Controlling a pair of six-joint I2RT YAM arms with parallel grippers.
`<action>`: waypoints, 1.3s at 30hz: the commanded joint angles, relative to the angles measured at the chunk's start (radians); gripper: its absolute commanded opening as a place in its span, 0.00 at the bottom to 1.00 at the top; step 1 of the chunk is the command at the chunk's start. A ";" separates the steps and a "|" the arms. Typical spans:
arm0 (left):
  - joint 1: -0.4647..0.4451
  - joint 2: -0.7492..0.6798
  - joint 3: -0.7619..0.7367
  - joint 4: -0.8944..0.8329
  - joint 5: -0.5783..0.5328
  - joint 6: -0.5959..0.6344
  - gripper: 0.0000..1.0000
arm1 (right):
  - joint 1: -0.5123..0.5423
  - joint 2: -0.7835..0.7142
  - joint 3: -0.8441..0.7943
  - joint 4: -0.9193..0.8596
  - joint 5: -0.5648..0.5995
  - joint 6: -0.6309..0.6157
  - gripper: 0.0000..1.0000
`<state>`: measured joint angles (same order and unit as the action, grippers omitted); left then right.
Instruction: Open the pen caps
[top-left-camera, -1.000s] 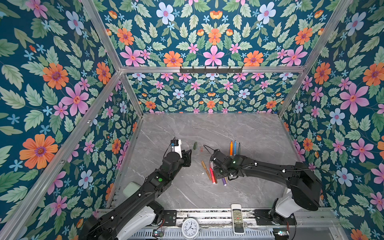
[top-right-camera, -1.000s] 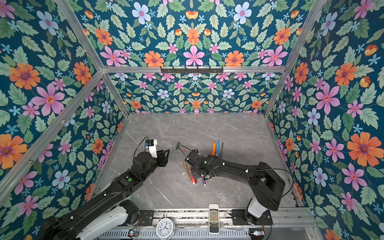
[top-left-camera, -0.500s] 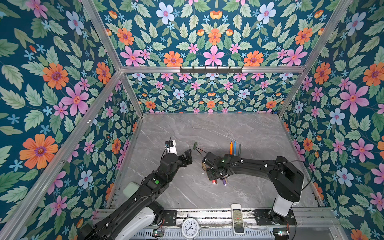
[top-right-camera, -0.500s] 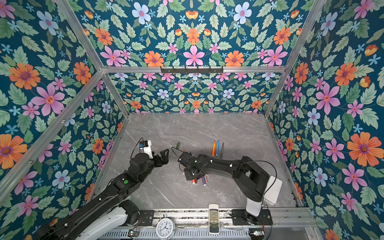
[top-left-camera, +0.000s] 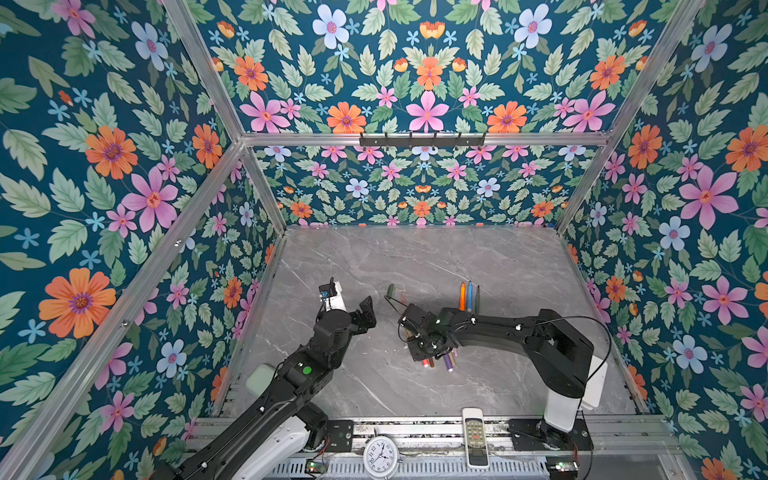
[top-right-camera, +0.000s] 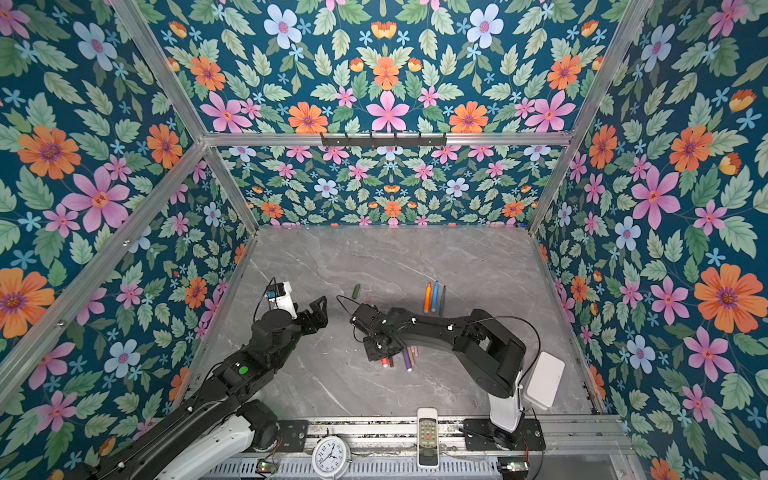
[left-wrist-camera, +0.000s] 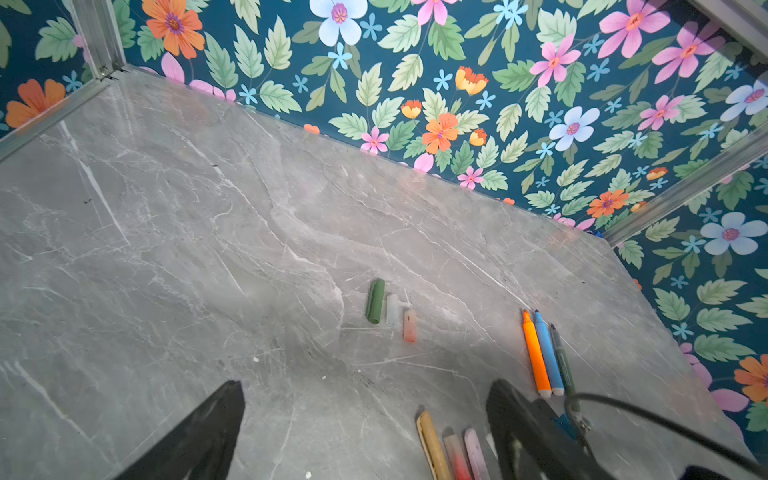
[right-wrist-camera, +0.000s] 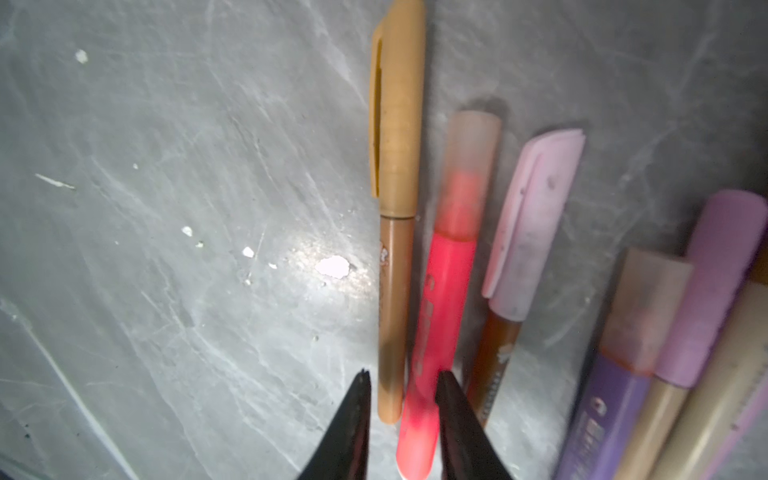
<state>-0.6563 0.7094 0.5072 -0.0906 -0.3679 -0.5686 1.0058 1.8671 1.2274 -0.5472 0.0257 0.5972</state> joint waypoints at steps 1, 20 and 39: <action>0.001 -0.017 -0.006 -0.015 -0.047 -0.008 0.92 | 0.007 0.013 0.006 -0.013 -0.006 -0.001 0.29; 0.001 -0.055 -0.022 -0.037 -0.033 -0.004 0.84 | 0.091 0.036 0.147 -0.155 0.151 0.004 0.30; 0.000 -0.138 -0.026 -0.099 -0.061 0.002 0.79 | 0.091 0.151 0.126 -0.087 0.090 0.051 0.22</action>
<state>-0.6563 0.5709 0.4770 -0.1871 -0.4240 -0.5690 1.0958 2.0014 1.3621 -0.6365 0.1364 0.6289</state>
